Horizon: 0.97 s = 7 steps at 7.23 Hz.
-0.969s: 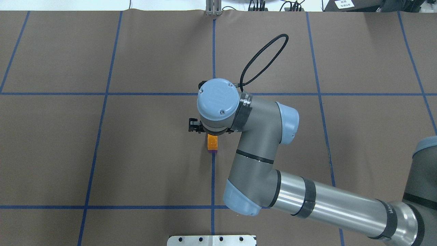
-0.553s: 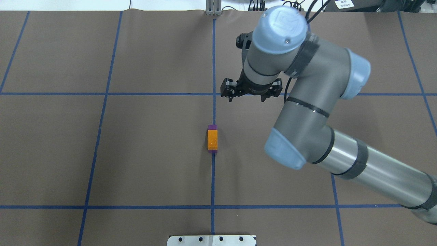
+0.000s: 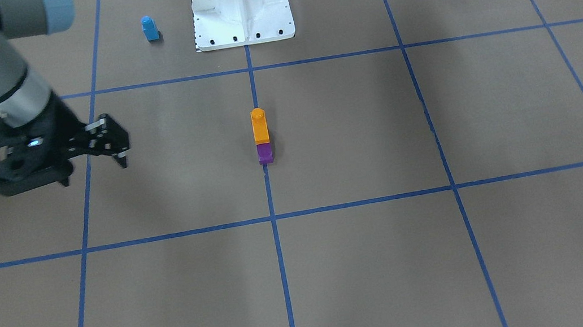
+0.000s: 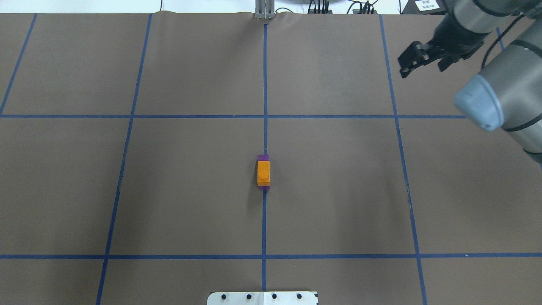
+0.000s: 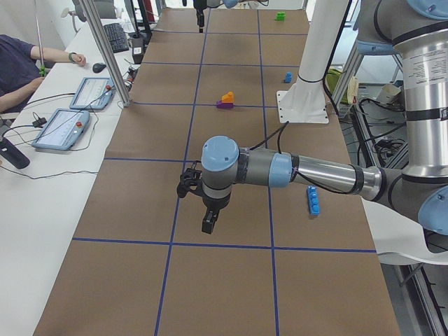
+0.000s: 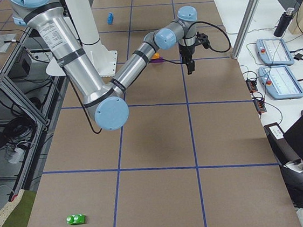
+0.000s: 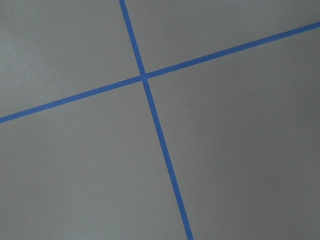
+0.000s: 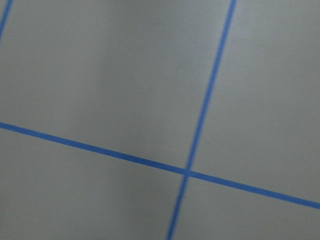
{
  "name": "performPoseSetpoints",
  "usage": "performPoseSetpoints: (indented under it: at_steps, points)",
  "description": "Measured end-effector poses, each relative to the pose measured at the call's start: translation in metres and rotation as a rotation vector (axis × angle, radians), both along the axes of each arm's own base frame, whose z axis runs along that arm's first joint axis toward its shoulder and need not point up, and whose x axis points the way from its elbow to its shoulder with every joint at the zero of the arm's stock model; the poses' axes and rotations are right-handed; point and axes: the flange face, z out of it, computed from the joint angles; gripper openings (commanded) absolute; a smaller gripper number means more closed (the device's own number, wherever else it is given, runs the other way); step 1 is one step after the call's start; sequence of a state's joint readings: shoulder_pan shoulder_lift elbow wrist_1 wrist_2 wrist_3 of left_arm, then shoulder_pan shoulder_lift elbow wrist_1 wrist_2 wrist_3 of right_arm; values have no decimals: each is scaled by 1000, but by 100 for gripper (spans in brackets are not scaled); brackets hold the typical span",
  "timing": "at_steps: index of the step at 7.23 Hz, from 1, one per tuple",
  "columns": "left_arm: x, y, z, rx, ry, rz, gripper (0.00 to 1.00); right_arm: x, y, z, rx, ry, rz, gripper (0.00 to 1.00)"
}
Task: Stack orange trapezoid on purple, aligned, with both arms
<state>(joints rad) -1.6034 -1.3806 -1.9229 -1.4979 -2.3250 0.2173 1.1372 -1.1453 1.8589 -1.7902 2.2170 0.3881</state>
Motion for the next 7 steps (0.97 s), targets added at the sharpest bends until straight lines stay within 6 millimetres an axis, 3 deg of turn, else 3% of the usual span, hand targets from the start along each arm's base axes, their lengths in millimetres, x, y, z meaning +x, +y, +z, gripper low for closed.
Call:
performPoseSetpoints:
  at_steps: [1,3,5,6,7]
  points:
    - [-1,0,7,-18,1,-3,100,55,-2,46,22,31,-39,100]
    - [-2,2,13,-30,-1,-4,100,138,26,140,7,83,-86,100]
    - [-2,14,23,-46,-3,0,100,190,84,231,-59,114,-106,100]
    - [-1,21,27,-53,-2,3,100,206,116,268,-77,119,-96,100]
    - [-1,27,28,-54,2,5,100,215,143,293,-81,120,-82,100]
